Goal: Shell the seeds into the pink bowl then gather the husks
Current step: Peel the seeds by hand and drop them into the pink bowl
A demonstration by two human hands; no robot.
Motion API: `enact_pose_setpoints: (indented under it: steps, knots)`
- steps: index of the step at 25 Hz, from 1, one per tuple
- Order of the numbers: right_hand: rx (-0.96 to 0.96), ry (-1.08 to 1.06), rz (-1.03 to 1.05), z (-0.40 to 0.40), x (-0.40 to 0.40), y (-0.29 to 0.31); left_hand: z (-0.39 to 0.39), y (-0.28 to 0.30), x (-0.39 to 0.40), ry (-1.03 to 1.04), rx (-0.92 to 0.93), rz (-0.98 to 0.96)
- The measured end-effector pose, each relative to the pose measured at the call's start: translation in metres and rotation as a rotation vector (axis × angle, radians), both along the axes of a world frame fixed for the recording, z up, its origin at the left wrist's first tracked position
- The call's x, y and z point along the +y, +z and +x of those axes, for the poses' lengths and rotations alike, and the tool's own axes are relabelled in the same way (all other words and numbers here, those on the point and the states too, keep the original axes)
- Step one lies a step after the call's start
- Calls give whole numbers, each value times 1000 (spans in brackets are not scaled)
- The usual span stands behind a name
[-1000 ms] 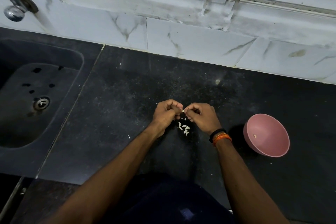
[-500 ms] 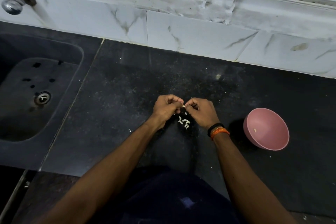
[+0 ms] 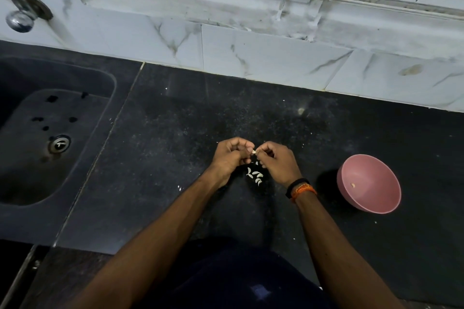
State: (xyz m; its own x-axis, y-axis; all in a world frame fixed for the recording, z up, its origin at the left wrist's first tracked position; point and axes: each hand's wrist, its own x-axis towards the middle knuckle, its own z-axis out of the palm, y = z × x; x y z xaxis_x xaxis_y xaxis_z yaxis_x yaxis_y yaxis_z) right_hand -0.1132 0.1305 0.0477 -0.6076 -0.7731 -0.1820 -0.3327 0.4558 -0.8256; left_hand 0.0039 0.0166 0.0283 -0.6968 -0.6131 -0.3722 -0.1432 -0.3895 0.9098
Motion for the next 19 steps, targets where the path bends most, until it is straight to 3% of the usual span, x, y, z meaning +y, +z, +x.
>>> enact_pose_setpoints:
  steps: [12, 19]
  knots:
    - [-72, 30, -45, 2, 2, 0, -2, 6, 1, 31, 30, 11]
    - [55, 44, -41, -3, 3, -1, 0, 8, -1, 8, 35, -15]
